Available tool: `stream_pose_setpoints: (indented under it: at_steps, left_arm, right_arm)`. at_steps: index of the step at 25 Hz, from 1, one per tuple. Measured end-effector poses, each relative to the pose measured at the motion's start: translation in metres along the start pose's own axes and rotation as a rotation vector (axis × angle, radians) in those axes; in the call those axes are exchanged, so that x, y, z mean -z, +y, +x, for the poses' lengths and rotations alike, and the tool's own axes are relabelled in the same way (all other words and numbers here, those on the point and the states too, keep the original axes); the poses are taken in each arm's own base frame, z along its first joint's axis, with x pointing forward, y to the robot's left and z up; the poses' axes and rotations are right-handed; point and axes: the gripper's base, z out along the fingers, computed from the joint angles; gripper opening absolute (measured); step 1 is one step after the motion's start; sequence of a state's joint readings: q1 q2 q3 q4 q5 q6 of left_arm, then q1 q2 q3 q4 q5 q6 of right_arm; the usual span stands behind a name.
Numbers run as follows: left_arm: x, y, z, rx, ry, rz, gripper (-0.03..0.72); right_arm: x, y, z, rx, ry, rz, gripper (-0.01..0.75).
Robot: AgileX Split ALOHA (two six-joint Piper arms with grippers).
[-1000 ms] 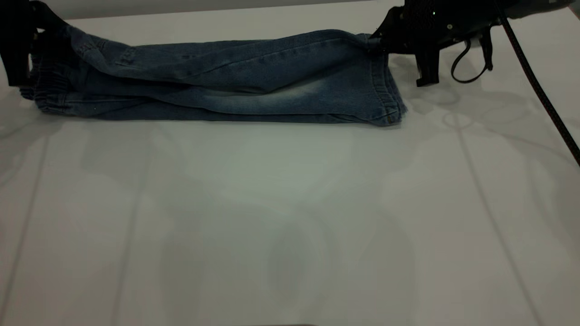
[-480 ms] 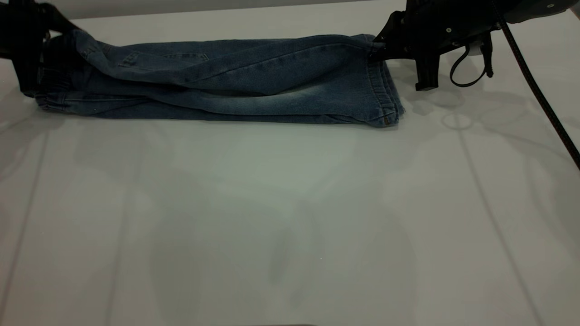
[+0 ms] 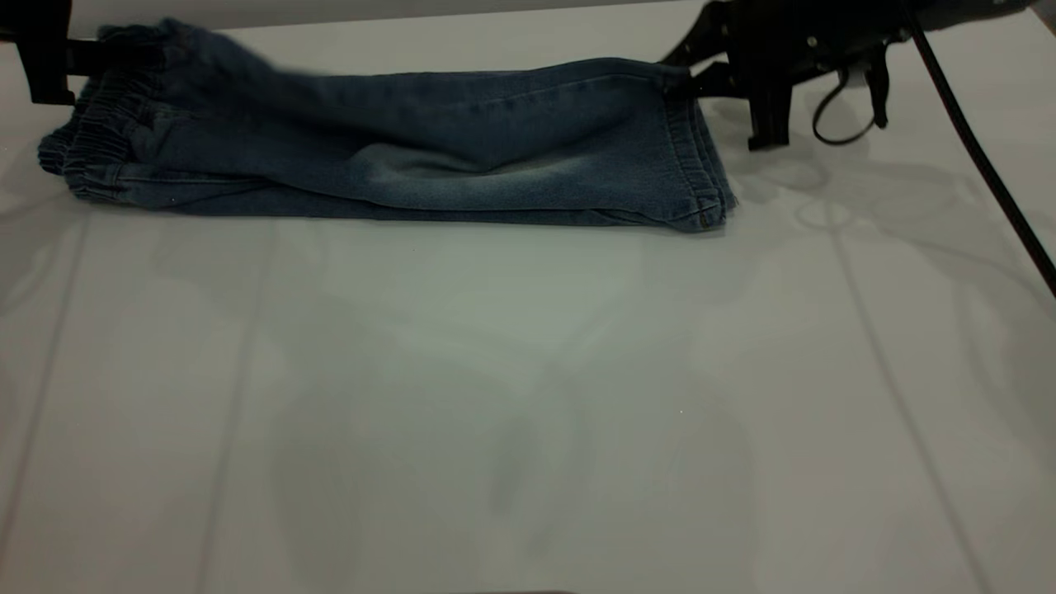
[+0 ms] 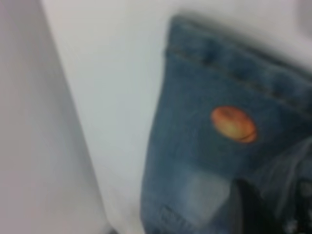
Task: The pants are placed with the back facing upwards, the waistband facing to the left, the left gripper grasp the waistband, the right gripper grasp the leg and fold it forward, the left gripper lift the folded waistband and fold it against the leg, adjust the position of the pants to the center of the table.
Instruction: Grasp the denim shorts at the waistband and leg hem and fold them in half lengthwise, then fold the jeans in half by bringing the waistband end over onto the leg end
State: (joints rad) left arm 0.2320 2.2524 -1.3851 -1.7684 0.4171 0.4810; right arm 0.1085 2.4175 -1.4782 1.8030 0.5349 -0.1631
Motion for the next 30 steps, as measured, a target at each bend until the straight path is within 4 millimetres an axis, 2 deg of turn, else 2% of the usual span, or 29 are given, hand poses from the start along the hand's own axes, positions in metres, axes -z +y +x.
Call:
stream_pose_setpoints:
  at_steps: [4,7,11,16,20,23,27,30]
  left_arm:
    - [0.0,0.0,0.0,-0.005,0.003,0.001,0.482]
    - [0.0,-0.002,0.003,-0.027,0.036,0.019,0.482]
    - [0.004,-0.005,0.005,-0.198,0.126,0.086,0.482]
    - [0.026,-0.007,-0.012,-0.393,0.221,0.163,0.482]
    - [0.048,-0.003,-0.023,-0.595,0.279,0.092,0.482]
    - [0.058,-0.002,-0.024,-0.709,0.307,0.017,0.482]
    - [0.057,0.006,-0.027,-0.767,0.312,-0.056,0.511]
    - [0.053,0.014,-0.027,-0.787,0.336,-0.085,0.576]
  right_arm:
    - [0.0,0.019,0.003,0.078,0.015,-0.051,0.241]
    - [0.0,0.025,0.006,0.146,0.043,-0.073,0.298]
    - [0.001,0.026,0.015,0.297,0.144,-0.105,0.335]
    - [0.006,0.027,0.031,0.595,0.311,-0.204,0.38]
    - [0.009,0.026,0.041,0.722,0.394,-0.254,0.439]
    - [0.007,0.021,0.048,0.788,0.433,-0.227,0.48]
    - [0.001,0.014,0.061,0.847,0.475,-0.183,0.499]
    - [-0.002,0.011,0.068,0.865,0.494,-0.171,0.5]
